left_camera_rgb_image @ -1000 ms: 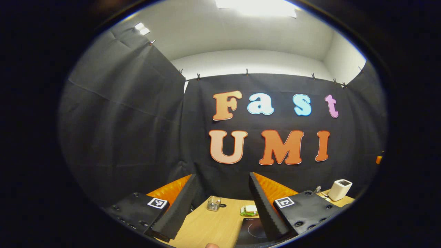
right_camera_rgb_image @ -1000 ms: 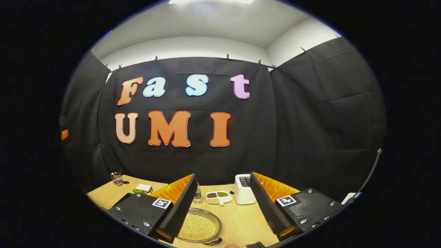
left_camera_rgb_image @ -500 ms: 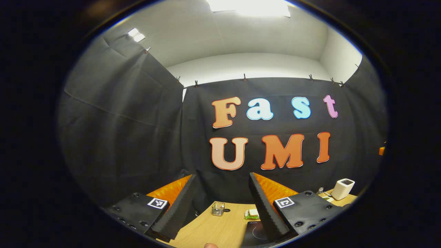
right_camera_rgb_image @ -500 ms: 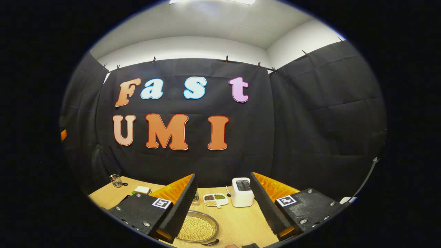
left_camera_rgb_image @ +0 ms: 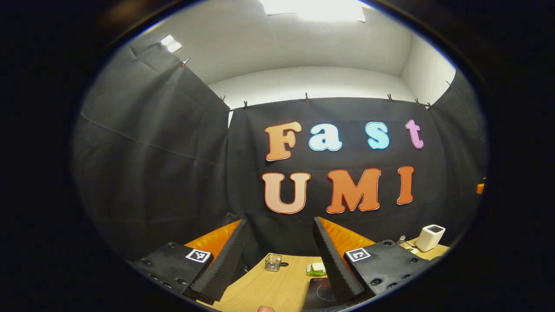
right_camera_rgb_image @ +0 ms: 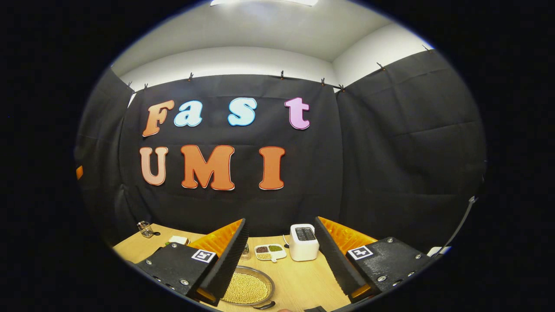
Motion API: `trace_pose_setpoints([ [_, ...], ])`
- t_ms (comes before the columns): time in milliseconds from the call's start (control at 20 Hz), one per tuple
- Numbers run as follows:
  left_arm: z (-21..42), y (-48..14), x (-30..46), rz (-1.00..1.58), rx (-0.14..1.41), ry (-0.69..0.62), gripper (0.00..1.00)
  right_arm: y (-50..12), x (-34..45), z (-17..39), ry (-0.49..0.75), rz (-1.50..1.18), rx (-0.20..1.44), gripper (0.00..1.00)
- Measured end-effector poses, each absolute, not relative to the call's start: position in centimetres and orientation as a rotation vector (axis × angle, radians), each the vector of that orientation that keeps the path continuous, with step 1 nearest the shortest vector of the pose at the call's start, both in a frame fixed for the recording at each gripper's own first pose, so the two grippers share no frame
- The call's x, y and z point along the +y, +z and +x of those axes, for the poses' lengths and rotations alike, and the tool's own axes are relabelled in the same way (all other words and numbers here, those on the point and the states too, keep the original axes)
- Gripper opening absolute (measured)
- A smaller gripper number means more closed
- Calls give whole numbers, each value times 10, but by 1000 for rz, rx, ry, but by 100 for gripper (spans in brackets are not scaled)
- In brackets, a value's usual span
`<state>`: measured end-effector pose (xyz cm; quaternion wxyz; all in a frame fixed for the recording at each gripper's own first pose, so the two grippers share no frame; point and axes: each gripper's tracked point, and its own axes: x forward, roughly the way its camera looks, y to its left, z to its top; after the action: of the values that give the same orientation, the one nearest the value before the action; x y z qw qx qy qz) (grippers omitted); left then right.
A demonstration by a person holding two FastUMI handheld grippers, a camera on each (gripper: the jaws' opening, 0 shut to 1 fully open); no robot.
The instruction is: First push the handle of the pot to place it horizontally, then grasp the pot with both hands and set it on the induction cooktop.
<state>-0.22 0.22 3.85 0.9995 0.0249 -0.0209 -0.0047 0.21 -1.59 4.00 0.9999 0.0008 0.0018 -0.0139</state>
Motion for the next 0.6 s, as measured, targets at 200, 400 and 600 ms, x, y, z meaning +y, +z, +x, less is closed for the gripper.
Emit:
trace_pose_setpoints([
  [200,-4,37,2,47,-38,-12,96,38,-14,3,-28,-2,4,95],
  [400,-2,32,5,40,-24,-10,96,34,-8,2,-10,-18,6,82],
  [600,0,28,7,35,-13,-7,97,27,-2,0,10,-35,19,62],
])
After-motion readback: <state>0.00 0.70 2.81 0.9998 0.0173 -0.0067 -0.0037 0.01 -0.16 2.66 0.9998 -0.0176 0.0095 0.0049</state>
